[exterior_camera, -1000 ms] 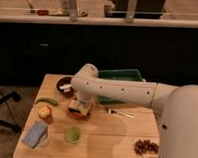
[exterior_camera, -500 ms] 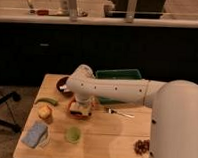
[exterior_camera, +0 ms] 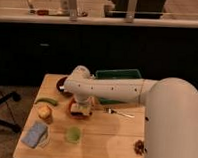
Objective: Wipe red bowl with eraser
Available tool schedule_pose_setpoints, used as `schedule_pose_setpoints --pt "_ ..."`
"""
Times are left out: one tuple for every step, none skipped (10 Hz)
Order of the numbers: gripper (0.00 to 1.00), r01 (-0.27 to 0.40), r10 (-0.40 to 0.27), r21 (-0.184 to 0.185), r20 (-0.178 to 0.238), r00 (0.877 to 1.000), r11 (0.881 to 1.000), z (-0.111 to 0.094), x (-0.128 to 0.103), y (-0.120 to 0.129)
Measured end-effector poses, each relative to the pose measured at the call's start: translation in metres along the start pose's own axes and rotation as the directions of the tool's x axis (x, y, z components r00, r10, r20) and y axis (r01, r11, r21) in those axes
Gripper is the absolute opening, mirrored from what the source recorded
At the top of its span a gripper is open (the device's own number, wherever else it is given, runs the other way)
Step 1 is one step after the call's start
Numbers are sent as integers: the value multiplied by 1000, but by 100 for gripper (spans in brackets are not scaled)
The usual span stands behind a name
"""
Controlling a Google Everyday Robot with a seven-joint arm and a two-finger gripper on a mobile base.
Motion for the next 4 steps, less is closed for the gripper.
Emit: schedule_pose_setpoints --pt "0 1 -1 1 -5 1000 1000 1 2 -2" --pt "0 0 0 1 -8 1000 1000 2 4 -4" --pt "0 -1 1 1 -10 1000 1000 3 5 -6" --pt "0 -4 5 2 -12 1000 1000 3 8 -9"
